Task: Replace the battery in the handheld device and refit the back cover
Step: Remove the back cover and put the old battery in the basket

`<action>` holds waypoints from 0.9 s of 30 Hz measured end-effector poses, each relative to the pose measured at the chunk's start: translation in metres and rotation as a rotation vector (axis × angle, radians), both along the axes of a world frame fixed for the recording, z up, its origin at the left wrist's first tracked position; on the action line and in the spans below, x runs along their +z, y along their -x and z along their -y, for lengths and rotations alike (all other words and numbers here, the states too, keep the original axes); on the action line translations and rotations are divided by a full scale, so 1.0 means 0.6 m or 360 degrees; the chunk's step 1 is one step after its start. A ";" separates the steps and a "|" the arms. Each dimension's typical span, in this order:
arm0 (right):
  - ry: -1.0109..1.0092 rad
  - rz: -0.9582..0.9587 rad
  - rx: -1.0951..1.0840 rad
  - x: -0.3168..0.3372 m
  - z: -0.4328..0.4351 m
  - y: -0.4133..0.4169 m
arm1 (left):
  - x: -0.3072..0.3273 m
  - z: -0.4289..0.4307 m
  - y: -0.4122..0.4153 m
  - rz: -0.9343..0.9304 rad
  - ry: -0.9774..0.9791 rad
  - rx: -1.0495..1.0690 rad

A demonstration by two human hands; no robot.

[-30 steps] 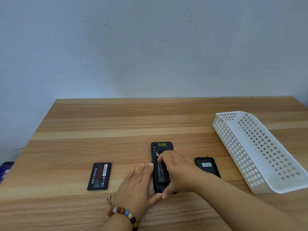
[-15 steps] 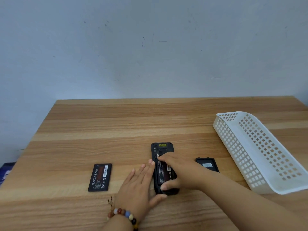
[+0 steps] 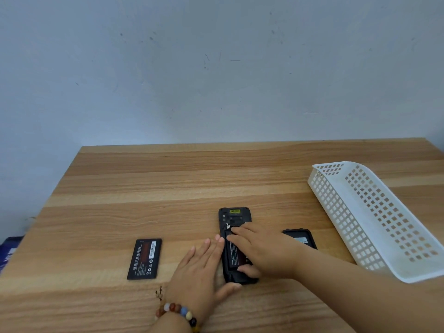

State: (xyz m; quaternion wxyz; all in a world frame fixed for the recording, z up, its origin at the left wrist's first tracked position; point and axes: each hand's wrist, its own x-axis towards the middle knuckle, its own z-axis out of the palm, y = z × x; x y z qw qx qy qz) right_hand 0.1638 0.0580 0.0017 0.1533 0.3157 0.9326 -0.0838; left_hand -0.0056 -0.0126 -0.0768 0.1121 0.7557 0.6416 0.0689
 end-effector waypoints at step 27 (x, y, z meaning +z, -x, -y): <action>0.1893 -0.2105 -0.2237 -0.032 0.051 -0.007 | 0.001 -0.001 0.000 0.0047 0.0064 0.0001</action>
